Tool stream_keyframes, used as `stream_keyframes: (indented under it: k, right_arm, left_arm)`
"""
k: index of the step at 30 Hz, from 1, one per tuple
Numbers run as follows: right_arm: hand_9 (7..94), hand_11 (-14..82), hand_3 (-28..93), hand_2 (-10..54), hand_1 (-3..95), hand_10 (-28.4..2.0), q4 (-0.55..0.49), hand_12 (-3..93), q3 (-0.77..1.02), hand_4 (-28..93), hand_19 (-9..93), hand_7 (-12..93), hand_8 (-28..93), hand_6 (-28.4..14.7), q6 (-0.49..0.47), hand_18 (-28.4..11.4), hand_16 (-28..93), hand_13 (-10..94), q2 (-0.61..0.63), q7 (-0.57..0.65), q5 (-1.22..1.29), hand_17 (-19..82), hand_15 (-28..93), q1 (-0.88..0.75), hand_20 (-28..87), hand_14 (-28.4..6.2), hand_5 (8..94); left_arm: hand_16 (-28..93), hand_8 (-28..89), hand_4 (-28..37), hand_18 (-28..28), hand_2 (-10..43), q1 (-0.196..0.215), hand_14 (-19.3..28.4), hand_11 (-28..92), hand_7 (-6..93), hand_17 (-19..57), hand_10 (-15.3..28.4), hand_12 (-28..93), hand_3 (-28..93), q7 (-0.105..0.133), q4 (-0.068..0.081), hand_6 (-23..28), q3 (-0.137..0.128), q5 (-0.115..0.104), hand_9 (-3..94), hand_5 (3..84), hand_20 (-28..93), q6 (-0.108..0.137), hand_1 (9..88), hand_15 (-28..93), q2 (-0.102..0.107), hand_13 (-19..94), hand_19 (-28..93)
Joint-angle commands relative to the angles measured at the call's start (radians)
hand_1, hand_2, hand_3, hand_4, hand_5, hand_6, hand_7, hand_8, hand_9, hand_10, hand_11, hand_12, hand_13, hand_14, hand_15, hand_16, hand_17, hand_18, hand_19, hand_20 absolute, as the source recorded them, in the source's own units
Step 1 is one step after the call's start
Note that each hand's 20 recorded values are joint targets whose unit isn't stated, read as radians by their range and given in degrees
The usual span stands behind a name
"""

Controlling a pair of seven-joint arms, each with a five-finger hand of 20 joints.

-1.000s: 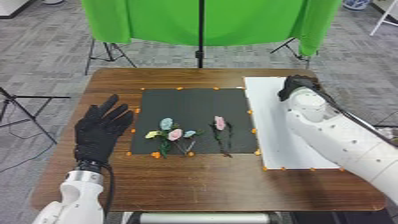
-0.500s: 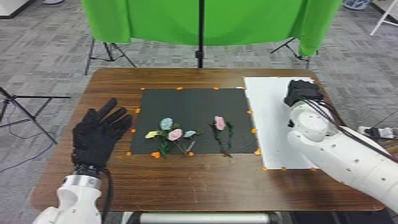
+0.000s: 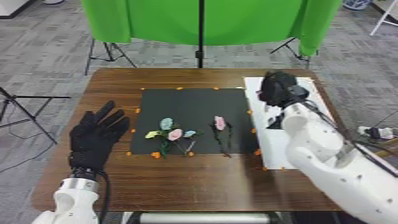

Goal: Arrange flowers

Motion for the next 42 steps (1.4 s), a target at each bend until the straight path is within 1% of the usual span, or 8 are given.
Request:
stream_keyframes:
  k: [1, 11, 15, 22, 27, 31, 35, 42]
  right_arm:
    - [92.5, 22.0, 73, -9.5, 53.2, -6.2, -0.004, 33.0, -0.095, -28, 93, 19, 3, 2.5, 0.018, -21.1, 21, 71, -0.079, -0.004, -0.046, 27, 72, -0.124, 55, -7.4, 85.4]
    - [87.9, 27.1, 73, -9.5, 48.8, -6.9, -0.024, 31.5, -0.088, -28, 93, 16, 0, 1.5, 0.000, -21.4, 18, 68, -0.075, 0.005, -0.090, 25, 75, -0.148, 55, -8.6, 78.1]
    - [81.7, 36.4, 76, -9.5, 42.4, -8.1, -0.044, 27.8, -0.060, -28, 93, 16, -11, 1.6, -0.040, -21.7, 17, 65, -0.074, -0.008, -0.124, 24, 78, -0.177, 56, -9.9, 70.6]
    - [74.9, 48.3, 78, -9.5, 35.8, -10.9, -0.084, 20.3, 0.019, -28, 93, 15, -12, 0.1, -0.121, -21.9, 17, 62, -0.099, -0.033, -0.106, 22, 81, -0.236, 58, -11.6, 64.9]
    - [72.5, 50.4, 76, -9.5, 33.3, -12.2, -0.134, 20.2, 0.079, -28, 93, 14, -12, -0.5, -0.070, -22.0, 17, 61, -0.089, -0.017, -0.037, 21, 82, -0.276, 59, -12.4, 62.7]
    - [71.1, 44.0, 76, -9.5, 29.8, -13.3, -0.184, 17.3, 0.230, -28, 89, 14, -12, -1.0, 0.034, -22.1, 15, 58, -0.109, -0.039, 0.221, 19, 79, -0.360, 58, -13.9, 62.0]
    - [67.0, 31.0, 78, -5.9, 26.8, -15.6, -0.202, 14.7, 0.398, -28, 80, 15, -12, -1.0, 0.112, -22.5, 10, 52, -0.147, -0.174, 0.548, 15, 69, -0.454, 53, -16.1, 59.6]
    - [53.4, 21.0, 79, 0.6, 23.5, -17.2, -0.153, 13.5, 0.617, -28, 65, 15, -13, 1.1, -0.003, -21.9, 8, 39, -0.270, -0.321, 1.119, 8, 49, -0.537, 40, -19.0, 49.2]
  left_arm:
    - [-9, -9, -28.3, 28.4, 10.0, 0.010, 28.3, 26, 13.0, -8.4, 21.1, 12, 77, -0.021, -0.003, 10.7, -0.006, 0.014, 36.1, 39.5, 9, -0.008, 20.8, 55, -0.021, 26, 59]
    - [-9, -9, -28.3, 28.4, 9.9, 0.011, 28.3, 26, 13.0, -8.4, 21.1, 12, 77, -0.030, -0.002, 10.7, -0.009, 0.020, 36.1, 39.6, 9, -0.015, 20.9, 55, -0.030, 26, 59]
    - [-9, -9, -28.3, 28.4, 9.8, 0.012, 28.2, 26, 13.0, -8.4, 21.2, 12, 77, -0.031, -0.003, 10.7, -0.009, 0.021, 36.2, 39.7, 9, -0.014, 21.0, 55, -0.030, 26, 59]
    - [-9, -9, -28.3, 28.4, 9.8, 0.013, 28.2, 26, 12.9, -8.4, 21.1, 12, 77, -0.037, -0.004, 10.8, -0.016, 0.025, 36.2, 39.7, 9, -0.016, 21.3, 55, -0.038, 26, 59]
    - [-9, -9, -28.3, 28.4, 9.7, 0.022, 28.3, 26, 13.0, -8.4, 21.1, 12, 77, -0.031, -0.003, 10.7, -0.020, 0.025, 36.2, 39.8, 9, -0.023, 21.4, 55, -0.038, 26, 59]
    - [-9, -9, -28.3, 28.4, 9.8, 0.015, 28.3, 26, 12.9, -8.5, 21.1, 12, 77, -0.031, 0.006, 10.7, -0.022, 0.030, 36.2, 39.7, 9, -0.030, 21.4, 54, -0.046, 26, 59]
    - [-9, -9, -28.3, 28.4, 9.7, 0.011, 28.3, 26, 12.6, -8.5, 21.0, 11, 77, -0.037, 0.015, 10.1, -0.028, 0.040, 36.3, 39.8, 9, -0.059, 20.8, 55, -0.052, 26, 59]
    - [-9, -9, -28.3, 28.4, 9.8, 0.030, 28.2, 23, 11.3, -8.6, 19.8, 11, 77, -0.021, 0.018, 8.3, -0.025, 0.037, 35.7, 39.3, 9, -0.056, 20.2, 54, -0.049, 26, 59]
